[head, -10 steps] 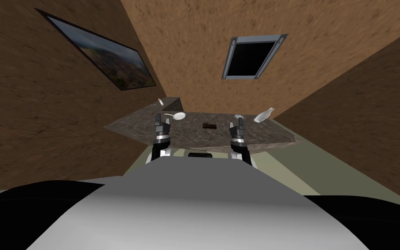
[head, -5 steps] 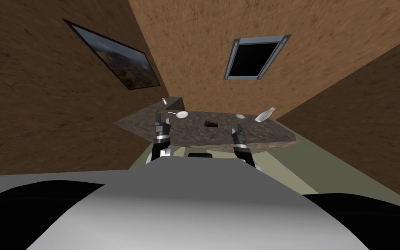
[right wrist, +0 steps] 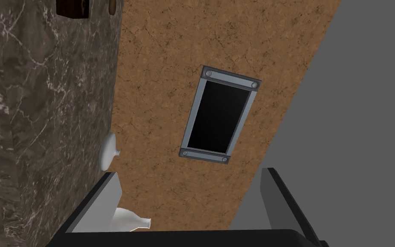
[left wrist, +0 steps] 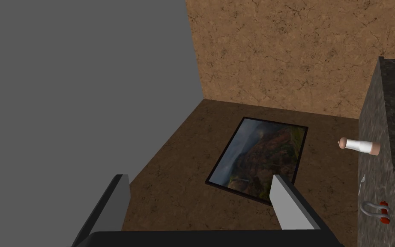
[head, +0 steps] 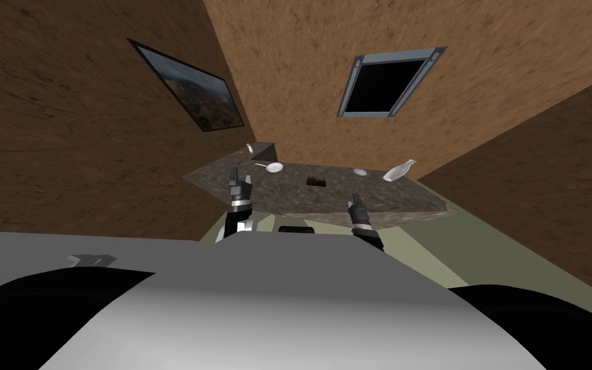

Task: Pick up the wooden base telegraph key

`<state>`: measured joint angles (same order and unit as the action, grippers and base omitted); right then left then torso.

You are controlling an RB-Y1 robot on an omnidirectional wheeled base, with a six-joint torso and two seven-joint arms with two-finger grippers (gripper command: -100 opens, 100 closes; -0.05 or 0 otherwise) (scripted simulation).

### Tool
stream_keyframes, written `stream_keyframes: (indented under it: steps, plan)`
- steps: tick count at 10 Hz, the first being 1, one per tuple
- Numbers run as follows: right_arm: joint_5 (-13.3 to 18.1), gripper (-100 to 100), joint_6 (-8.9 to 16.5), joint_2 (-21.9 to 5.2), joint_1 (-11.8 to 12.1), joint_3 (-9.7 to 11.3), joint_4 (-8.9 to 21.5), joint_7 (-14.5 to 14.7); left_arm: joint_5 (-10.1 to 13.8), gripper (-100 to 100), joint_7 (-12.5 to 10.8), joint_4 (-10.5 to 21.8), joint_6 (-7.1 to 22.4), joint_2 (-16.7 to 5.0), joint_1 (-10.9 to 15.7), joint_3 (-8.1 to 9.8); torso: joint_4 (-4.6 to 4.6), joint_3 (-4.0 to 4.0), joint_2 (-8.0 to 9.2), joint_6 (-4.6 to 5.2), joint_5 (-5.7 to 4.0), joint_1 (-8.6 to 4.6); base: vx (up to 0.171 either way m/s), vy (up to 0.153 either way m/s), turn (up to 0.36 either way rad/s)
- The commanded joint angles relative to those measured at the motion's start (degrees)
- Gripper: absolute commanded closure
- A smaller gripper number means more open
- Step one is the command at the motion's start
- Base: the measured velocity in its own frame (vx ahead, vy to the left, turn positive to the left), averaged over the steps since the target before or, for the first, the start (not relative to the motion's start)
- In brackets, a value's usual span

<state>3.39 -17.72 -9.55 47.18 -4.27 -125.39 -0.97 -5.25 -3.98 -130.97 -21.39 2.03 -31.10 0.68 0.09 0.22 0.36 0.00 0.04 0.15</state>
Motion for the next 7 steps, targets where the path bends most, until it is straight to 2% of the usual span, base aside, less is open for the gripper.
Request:
stream_keyframes:
  steps: [1, 4, 5, 6, 7]
  plan:
    - [1.0, -100, 0.7, -0.6, 2.9, -1.3, 0.8, 0.8, 0.0, 0, 0.0, 0.0, 0.0, 0.0, 0.0, 0.00, 0.00, 0.00, 0.00, 0.00, 0.00, 0.00, -0.068, 0.048, 0.177]
    - [2.0, -100, 1.4, -1.1, 7.0, -2.5, 1.3, 1.5, 0.0, 0, 0.0, 0.0, 0.0, 0.0, 0.0, 0.00, -0.03, -0.08, -0.12, -0.01, 0.00, 0.01, -0.049, 0.046, 0.092]
    - [3.0, -100, 2.0, -1.6, 9.2, -3.6, 1.9, 2.2, 0.0, 0, 0.0, 0.0, 0.0, 0.0, 0.0, 0.00, -0.03, -0.09, -0.15, 0.00, 0.00, -0.04, -0.047, 0.048, 0.182]
    - [3.0, -100, 2.0, -1.6, 10.3, -3.6, 1.9, 2.2, 0.0, 0, 0.0, 0.0, 0.0, 0.0, 0.0, 0.00, -0.04, -0.09, -0.16, -0.02, -0.01, -0.02, -0.045, 0.040, 0.114]
    - [4.1, -100, 2.7, -2.1, 11.6, -4.7, 2.5, 3.1, 0.0, 0, 0.0, 0.0, 0.0, 0.0, 0.0, 0.00, -0.04, -0.10, -0.17, 0.00, -0.01, -0.05, -0.052, 0.055, 0.233]
